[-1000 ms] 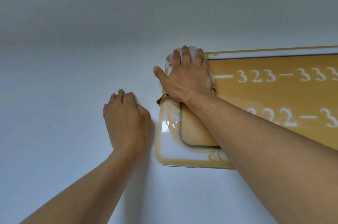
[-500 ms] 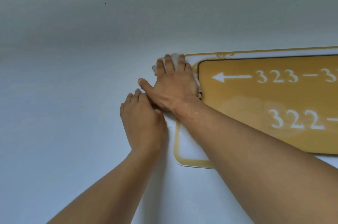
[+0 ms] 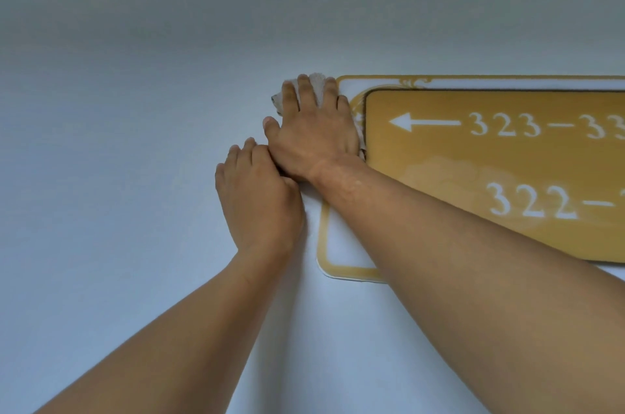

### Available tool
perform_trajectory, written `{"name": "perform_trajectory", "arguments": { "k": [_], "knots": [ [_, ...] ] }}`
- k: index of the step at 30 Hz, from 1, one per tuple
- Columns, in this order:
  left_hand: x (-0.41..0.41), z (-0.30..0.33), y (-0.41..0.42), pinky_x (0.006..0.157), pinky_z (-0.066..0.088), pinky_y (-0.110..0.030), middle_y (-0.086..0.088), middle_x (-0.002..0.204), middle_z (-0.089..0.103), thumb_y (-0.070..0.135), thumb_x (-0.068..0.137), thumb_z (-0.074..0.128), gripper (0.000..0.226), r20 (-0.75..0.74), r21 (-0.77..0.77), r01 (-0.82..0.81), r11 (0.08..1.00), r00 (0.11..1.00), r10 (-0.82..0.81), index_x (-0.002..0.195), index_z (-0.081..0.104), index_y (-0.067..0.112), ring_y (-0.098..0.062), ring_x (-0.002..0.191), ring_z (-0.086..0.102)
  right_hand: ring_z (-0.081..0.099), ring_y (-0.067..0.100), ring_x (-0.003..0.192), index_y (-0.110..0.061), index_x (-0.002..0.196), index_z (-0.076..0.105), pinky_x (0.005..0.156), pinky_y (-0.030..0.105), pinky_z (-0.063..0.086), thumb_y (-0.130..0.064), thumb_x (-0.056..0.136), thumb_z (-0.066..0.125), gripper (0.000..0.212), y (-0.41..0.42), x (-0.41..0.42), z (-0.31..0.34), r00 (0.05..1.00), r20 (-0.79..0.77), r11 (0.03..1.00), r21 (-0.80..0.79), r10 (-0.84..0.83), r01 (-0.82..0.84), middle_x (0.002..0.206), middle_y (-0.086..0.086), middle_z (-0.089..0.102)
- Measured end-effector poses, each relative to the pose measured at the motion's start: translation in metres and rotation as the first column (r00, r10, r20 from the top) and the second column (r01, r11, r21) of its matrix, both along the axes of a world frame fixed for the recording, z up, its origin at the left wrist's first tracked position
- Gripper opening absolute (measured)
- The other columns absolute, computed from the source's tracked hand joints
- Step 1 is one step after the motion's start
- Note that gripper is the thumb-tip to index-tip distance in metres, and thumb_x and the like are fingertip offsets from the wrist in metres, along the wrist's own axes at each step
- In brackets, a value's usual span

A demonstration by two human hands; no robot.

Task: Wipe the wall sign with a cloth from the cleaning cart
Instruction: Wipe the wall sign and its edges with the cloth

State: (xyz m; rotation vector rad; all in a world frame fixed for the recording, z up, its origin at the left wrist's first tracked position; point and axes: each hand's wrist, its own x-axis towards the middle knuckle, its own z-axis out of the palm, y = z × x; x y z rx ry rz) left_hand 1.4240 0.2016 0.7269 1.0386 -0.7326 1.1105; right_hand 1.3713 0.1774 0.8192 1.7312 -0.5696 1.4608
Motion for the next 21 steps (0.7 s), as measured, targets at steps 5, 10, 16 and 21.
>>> {"name": "perform_trajectory", "arguments": {
  "k": [5, 10, 16, 21],
  "knots": [
    [0.010, -0.006, -0.001, 0.108, 0.033, -0.055, -0.020, 0.131, 0.057, 0.016, 0.077, 0.022, 0.051, 0.034, 0.130, -0.140, 0.982, 0.990, 0.137, 0.112, 0.057, 0.005, -0.041, 0.127, 0.044, 0.003, 0.041, 0.152, -0.011, 0.160, 0.004, 0.123, 0.049, 0.010, -0.043, 0.104, 0.025, 0.069, 0.003, -0.001, -0.008, 0.998, 0.056, 0.999, 0.050, 0.001, -0.003, 0.169, 0.010, 0.004],
    [0.016, -0.017, -0.004, 0.123, 0.011, -0.045, -0.006, 0.161, 0.030, 0.015, 0.091, 0.028, 0.057, 0.048, 0.169, -0.163, 0.972, 0.986, 0.158, 0.147, 0.040, 0.018, -0.026, 0.151, 0.016, -0.004, 0.041, 0.153, -0.008, 0.160, -0.001, 0.124, 0.050, 0.004, -0.043, 0.103, 0.026, 0.072, 0.004, -0.004, -0.018, 0.998, 0.059, 0.997, 0.071, -0.013, 0.009, 0.169, 0.012, 0.000],
    [0.018, -0.019, -0.005, 0.123, 0.011, -0.044, -0.004, 0.161, 0.030, 0.028, 0.099, 0.026, 0.054, 0.048, 0.177, -0.152, 0.972, 0.988, 0.146, 0.154, 0.029, 0.029, -0.024, 0.151, 0.016, -0.010, 0.038, 0.153, -0.009, 0.160, -0.004, 0.122, 0.055, -0.005, -0.051, 0.102, 0.022, 0.076, 0.003, -0.009, -0.032, 0.998, 0.061, 0.997, 0.075, -0.008, 0.004, 0.168, 0.012, -0.004],
    [0.021, -0.026, -0.003, 0.121, 0.019, -0.047, -0.008, 0.154, 0.042, 0.021, 0.096, 0.041, 0.054, 0.071, 0.144, -0.128, 0.981, 0.990, 0.119, 0.150, 0.040, 0.025, -0.029, 0.148, 0.027, -0.010, 0.038, 0.153, -0.009, 0.160, -0.002, 0.121, 0.055, -0.004, -0.053, 0.102, 0.018, 0.075, 0.003, -0.008, -0.052, 0.996, 0.080, 0.996, 0.085, 0.034, -0.040, 0.168, 0.012, -0.002]
  ]
}}
